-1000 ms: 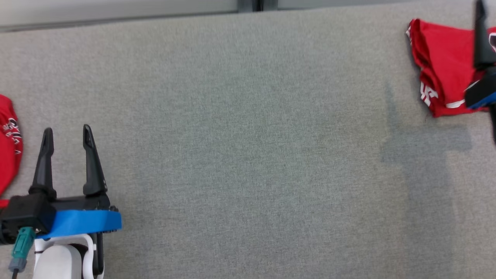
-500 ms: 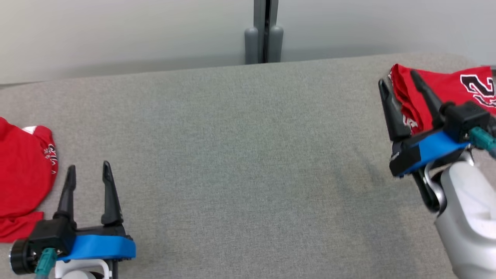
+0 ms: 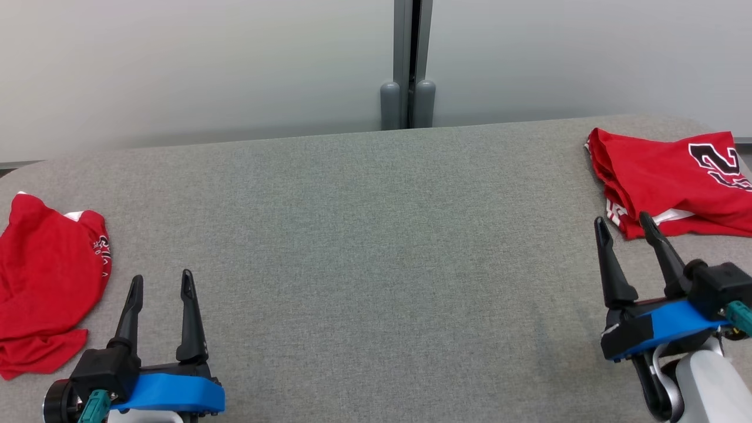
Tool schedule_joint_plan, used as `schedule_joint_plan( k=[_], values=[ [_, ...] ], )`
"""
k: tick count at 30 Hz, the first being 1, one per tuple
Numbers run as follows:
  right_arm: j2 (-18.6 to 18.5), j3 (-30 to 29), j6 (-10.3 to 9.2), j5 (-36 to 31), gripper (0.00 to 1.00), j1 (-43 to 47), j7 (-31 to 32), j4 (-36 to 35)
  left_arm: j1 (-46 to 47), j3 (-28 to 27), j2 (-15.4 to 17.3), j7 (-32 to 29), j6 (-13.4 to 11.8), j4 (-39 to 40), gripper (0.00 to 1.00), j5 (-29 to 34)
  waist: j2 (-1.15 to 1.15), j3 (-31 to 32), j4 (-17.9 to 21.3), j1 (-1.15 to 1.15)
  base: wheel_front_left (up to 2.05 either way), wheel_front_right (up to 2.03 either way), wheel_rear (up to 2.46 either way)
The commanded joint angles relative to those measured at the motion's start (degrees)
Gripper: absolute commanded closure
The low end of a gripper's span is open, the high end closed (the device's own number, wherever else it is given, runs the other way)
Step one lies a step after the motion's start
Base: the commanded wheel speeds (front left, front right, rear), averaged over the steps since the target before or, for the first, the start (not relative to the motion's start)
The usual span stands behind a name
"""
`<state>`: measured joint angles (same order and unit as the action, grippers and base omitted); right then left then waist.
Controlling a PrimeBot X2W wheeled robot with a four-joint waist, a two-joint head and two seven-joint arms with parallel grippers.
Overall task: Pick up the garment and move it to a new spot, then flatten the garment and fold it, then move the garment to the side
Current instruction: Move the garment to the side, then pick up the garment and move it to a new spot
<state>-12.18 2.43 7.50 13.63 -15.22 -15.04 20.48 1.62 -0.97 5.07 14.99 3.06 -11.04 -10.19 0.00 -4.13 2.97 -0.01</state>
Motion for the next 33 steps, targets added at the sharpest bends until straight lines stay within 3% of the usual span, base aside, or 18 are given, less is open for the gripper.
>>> schedule_joint_plan(
  k=[1,17,33],
  values=[
    [0.56,-0.44,-0.01,-0.46,0.00,1.59,-0.17,-0.91,-0.03,0.09,-0.07,0.26,0.27,-0.09,0.00,-0.14,0.00,0.08,-0.07,0.01,0.00,0.00,0.00],
    [7.30,-0.79,-0.01,-6.17,0.00,10.29,2.84,-10.53,0.16,0.19,-0.16,0.27,0.55,-1.16,0.00,1.16,0.00,1.20,-1.44,0.01,0.00,0.00,0.00],
    [8.86,-2.92,-0.01,-7.14,0.00,11.82,4.78,-12.18,0.26,-0.56,0.00,0.26,-0.51,-1.04,0.00,3.08,0.00,1.26,-1.85,0.01,0.00,0.00,0.00]
  ],
)
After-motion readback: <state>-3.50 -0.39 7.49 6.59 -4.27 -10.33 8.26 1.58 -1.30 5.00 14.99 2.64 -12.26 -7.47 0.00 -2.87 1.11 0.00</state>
